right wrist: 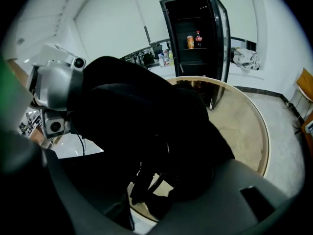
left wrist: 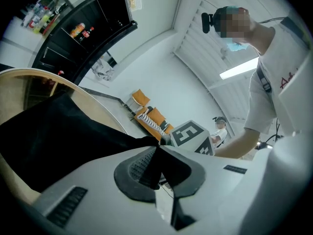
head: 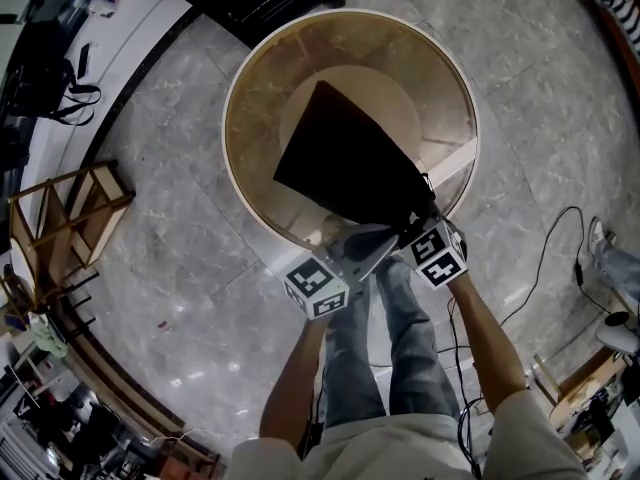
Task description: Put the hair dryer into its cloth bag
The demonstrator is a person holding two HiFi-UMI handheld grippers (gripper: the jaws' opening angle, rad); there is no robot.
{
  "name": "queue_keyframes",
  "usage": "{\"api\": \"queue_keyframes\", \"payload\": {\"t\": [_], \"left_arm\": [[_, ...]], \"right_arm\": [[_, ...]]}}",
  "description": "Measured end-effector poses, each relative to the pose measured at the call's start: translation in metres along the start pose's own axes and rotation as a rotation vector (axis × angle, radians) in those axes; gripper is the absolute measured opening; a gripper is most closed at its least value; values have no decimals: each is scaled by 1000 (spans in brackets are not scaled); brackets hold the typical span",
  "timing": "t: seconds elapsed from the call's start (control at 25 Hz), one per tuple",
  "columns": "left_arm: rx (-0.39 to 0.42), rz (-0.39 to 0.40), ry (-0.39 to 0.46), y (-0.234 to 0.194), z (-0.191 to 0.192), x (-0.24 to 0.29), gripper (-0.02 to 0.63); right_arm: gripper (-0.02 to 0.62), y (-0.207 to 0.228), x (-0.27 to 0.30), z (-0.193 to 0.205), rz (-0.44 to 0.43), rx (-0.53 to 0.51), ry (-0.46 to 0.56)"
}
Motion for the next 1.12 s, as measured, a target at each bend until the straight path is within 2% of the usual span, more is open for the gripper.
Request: {"api": "queue_keyframes", "payload": {"t": [0.32,0.64,0.84,1.0,1.12], "left_arm": [[4,41,16,-3,-17,-5,41],[-72,103,24,-6,-12,-10,37],[-86,86,-9,-13,3,-6,37],[-81,66,-38,-20,13,-5,37],[-74,34,-40,-24,17,-4,37]], "right_arm": [[204,3,-5,-35,-6,6,201],[204,4,3,-49,-66,59,294],[206,5,13,-47,-59,26,312],[206,6,26,-38,-54,-20,248],[214,7,34,-29,-60,-1,205]]}}
Point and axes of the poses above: the fingertips, and each gripper's own axes: x forward along the fingers, y to its right, z out of its underside, the point moved 4 cm from there along -x, backward along the fingers, and after that the axes turned 15 degrees about -y, right-handed, at the moved point
